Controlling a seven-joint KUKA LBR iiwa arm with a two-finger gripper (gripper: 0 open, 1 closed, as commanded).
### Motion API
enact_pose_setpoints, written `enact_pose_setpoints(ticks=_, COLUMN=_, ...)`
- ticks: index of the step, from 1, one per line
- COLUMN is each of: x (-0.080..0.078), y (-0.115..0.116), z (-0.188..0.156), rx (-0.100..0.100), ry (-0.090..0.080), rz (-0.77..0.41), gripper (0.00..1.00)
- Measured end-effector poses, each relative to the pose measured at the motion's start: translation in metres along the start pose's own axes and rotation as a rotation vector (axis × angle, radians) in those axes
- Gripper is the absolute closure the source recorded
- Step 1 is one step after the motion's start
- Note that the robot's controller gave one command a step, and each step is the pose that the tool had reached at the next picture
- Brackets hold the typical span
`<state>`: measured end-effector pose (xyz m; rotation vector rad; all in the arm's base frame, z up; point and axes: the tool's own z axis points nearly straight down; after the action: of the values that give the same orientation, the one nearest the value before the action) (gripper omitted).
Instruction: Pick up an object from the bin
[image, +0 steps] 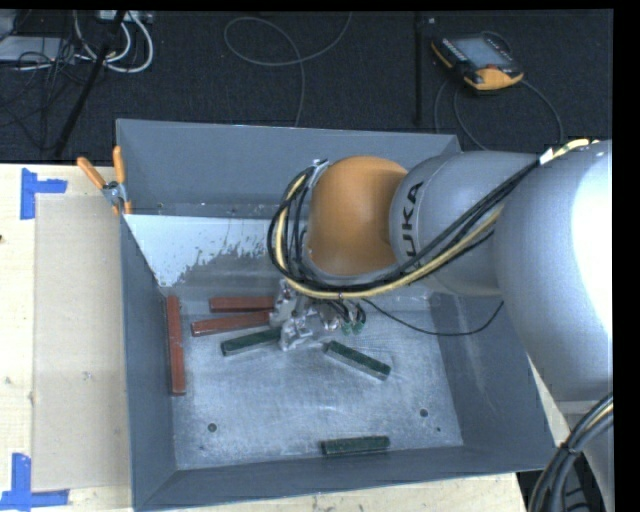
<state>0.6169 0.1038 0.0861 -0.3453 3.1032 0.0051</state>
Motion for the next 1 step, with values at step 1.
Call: enact_pose_setpoints(ticks=1, x=0.003, y=-0.0199, z=-0.1725, rx=0.002, ry=0.011, rz=0.03, gripper=1.0)
